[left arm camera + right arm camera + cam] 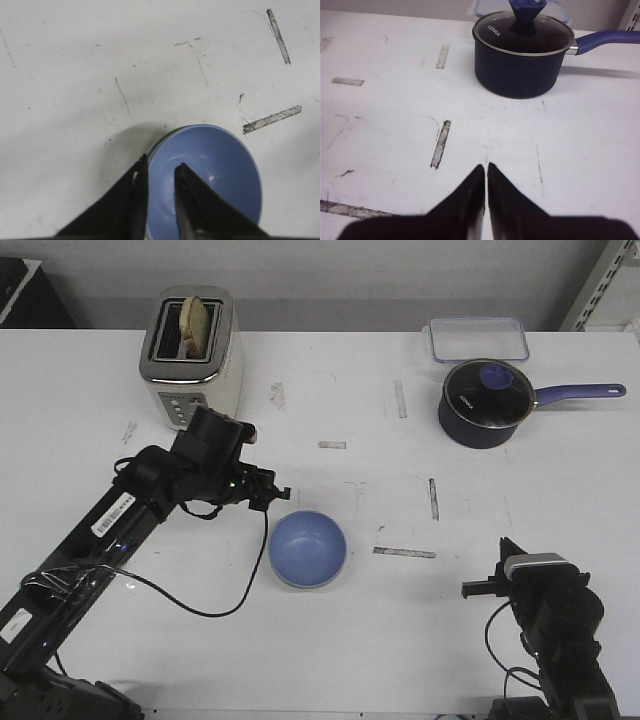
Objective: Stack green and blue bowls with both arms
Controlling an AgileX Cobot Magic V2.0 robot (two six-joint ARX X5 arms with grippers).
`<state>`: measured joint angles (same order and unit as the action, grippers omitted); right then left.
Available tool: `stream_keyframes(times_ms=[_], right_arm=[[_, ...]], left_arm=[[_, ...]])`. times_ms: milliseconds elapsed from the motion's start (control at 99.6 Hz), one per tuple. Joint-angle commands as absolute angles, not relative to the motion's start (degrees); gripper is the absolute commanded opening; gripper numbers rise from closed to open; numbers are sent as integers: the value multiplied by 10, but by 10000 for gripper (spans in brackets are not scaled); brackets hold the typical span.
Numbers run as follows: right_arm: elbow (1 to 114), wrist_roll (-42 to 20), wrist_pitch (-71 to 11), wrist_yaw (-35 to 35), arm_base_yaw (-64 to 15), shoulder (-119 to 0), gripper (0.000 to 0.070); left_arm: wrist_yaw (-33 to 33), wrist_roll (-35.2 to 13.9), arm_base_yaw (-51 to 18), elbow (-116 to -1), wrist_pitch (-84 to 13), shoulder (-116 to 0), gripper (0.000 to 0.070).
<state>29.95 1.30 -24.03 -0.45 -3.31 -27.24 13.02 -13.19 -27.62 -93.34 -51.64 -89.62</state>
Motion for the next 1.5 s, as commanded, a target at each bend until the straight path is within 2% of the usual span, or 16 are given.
stream_keyframes(times_ms=[0,110,231,582,823,1014,1195,1486], right_arm=[[305,13,-236,-6,-34,-274,0],[305,13,-236,-6,-34,-274,0],[305,13,-236,-6,-34,-274,0],[305,13,-236,-6,-34,-274,0],[305,13,-230,-6,-34,-274,0],[305,13,-224,-6,-34,-274,0],[305,13,-223,-6,-34,-274,0],[305,13,-223,-5,-34,-274,0]], left_arm=[[130,-92,-267,-955,-533,-897,2],[91,-49,-240,-955,-553,-874,2],[29,-35,-208,-937,-548,-829,2],[29,-30,-110,-706,-375,-566,2],[29,40,-29,-513,-296,-379,2],[30,71,11,-376,-209,-267,2],[32,70,19,-282,-109,-212,2],[30,67,19,-272,-104,-209,3]])
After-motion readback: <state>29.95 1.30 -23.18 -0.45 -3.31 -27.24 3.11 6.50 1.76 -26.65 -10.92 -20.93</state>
